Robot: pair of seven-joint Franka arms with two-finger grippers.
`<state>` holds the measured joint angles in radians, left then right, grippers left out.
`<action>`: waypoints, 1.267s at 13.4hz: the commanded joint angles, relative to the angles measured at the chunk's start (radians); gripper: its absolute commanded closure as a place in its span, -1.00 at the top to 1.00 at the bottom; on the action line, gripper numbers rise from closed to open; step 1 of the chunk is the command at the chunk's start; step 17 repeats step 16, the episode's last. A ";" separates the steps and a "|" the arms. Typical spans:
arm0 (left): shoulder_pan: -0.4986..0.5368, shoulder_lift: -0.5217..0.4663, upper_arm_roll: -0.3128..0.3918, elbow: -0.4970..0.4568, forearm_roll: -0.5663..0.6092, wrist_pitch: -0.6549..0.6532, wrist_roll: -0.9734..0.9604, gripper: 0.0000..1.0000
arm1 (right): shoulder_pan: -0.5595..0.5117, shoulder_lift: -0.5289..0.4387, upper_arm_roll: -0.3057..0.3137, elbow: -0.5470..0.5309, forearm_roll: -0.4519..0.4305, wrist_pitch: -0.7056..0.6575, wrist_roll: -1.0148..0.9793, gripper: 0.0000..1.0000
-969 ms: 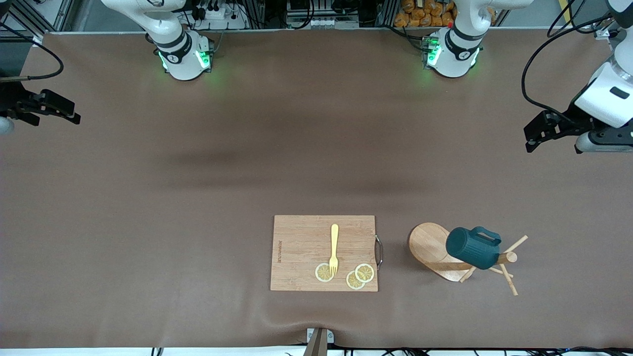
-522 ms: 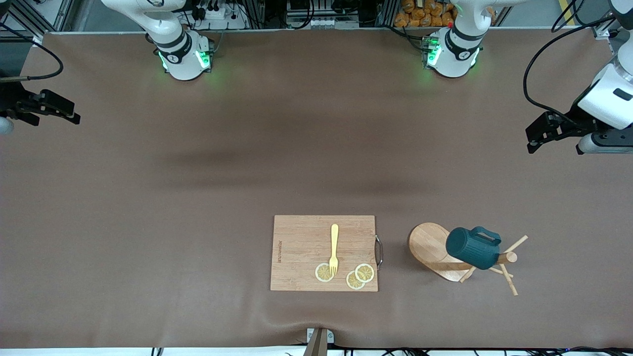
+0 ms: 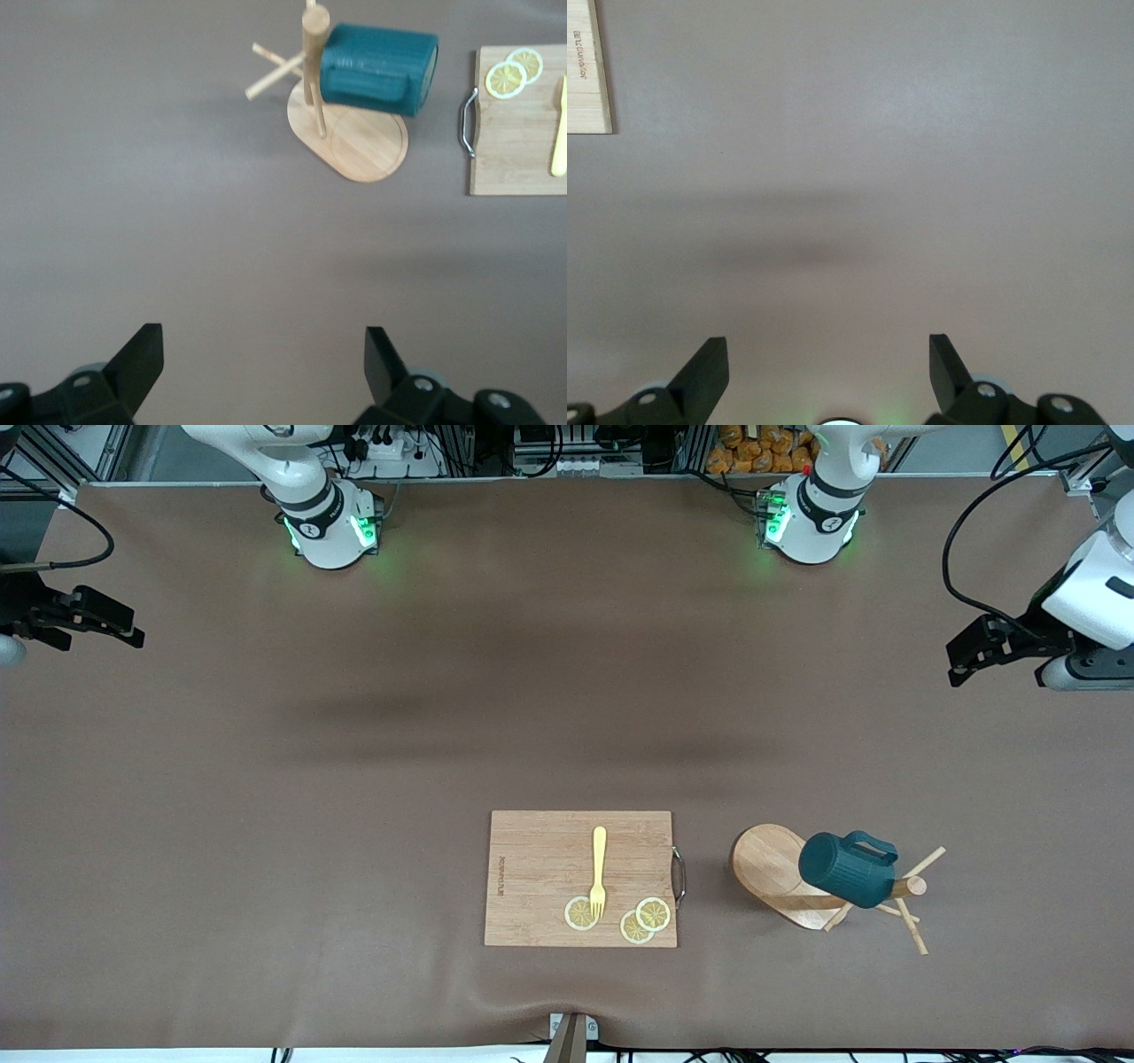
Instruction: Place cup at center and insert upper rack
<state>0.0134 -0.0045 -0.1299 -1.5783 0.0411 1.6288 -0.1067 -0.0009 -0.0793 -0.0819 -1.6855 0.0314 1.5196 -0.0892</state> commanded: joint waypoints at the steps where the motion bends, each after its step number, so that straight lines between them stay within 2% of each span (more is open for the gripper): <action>1: -0.015 -0.060 0.033 -0.052 -0.050 -0.038 -0.028 1.00 | 0.002 -0.019 0.002 -0.019 -0.014 0.008 0.002 1.00; 5: -0.024 -0.106 0.038 -0.120 -0.055 -0.035 -0.030 1.00 | 0.002 -0.020 0.002 -0.028 -0.014 0.014 0.002 1.00; 17: -0.030 -0.107 0.041 -0.057 -0.043 -0.038 -0.036 1.00 | 0.002 -0.039 0.004 -0.033 -0.008 0.025 0.000 1.00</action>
